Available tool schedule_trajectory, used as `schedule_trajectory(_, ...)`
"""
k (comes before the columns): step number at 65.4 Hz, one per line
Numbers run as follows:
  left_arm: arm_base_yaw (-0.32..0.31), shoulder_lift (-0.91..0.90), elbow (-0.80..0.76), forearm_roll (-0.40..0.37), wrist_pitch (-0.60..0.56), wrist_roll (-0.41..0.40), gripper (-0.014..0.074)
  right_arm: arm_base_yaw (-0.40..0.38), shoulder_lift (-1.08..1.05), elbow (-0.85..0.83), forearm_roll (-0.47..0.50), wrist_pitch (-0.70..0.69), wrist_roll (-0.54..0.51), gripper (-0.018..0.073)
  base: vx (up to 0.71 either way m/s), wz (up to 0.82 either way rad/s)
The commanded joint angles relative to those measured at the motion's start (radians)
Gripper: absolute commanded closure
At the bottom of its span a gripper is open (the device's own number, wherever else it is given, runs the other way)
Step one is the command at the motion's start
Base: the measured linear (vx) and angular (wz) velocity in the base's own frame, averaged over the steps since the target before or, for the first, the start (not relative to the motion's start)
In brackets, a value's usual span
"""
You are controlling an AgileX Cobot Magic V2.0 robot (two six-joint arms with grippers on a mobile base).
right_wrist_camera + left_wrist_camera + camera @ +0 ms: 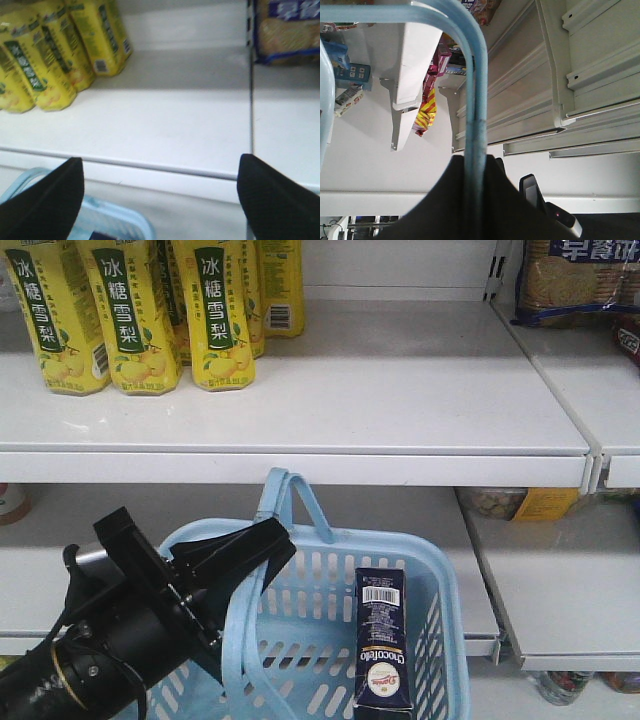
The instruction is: Left arm holds basket, right arm returns cookies
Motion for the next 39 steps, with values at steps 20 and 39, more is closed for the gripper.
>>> schedule_trajectory(20,0.012,-0.03,-0.029,-0.094,-0.155,0.007,0.0596,0.263,0.205,-0.044,0.001,0.145,0.249,-0.0034,0.0,0.0)
schedule_trajectory(39,0.012,-0.03,-0.029,-0.094,-0.155,0.007,0.0596,0.373,0.403,-0.176,0.0,0.29,0.302,-0.0034,0.0,0.0)
